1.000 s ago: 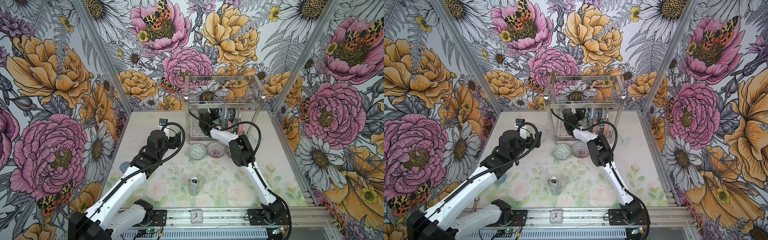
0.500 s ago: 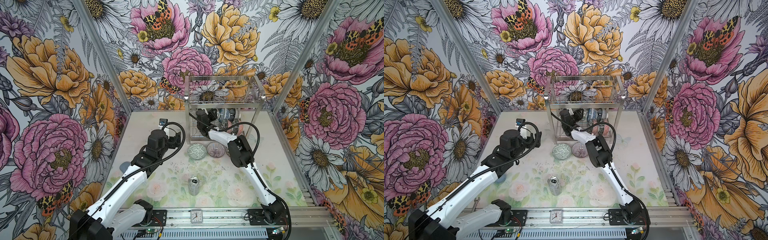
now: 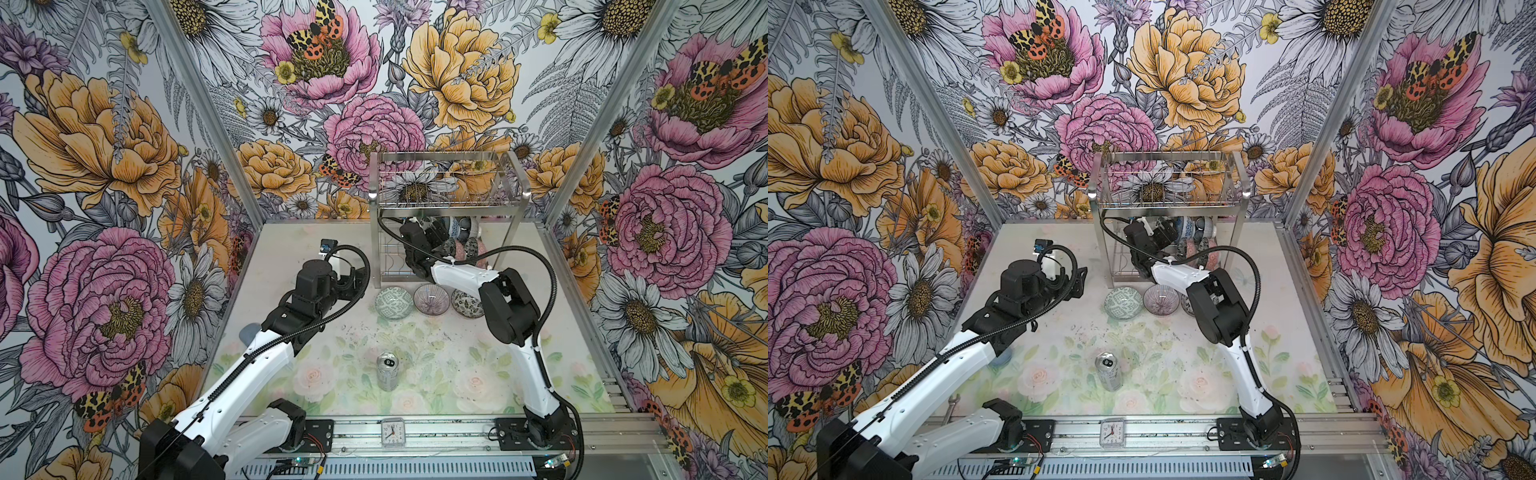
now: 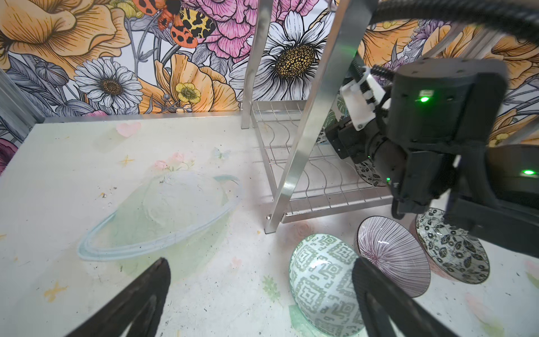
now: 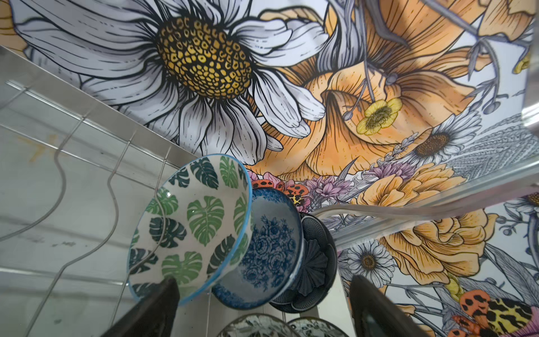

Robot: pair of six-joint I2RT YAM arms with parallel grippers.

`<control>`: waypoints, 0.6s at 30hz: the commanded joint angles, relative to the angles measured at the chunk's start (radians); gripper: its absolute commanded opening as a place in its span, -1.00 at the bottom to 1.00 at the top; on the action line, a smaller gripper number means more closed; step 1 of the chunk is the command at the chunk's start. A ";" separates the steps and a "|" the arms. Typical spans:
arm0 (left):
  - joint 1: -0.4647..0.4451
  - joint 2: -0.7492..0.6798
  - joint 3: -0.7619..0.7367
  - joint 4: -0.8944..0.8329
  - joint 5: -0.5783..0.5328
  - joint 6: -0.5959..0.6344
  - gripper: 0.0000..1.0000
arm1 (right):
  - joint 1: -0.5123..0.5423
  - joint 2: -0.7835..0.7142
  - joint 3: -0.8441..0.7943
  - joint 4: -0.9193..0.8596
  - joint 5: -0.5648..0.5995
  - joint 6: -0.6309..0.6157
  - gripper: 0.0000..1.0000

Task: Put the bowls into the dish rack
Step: 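Lower the monstera bowl upright into the rack beside the blue floral bowl, then open right gripper and draw back while left gripper moves over green geometric bowl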

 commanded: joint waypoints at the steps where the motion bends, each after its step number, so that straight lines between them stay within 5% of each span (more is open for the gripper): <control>1: 0.012 0.001 0.009 -0.017 0.036 -0.022 0.97 | 0.013 -0.084 -0.078 -0.008 -0.068 0.044 0.95; 18: 0.011 0.069 0.016 0.014 0.041 -0.033 0.97 | 0.049 -0.507 -0.527 0.018 -0.237 0.202 0.99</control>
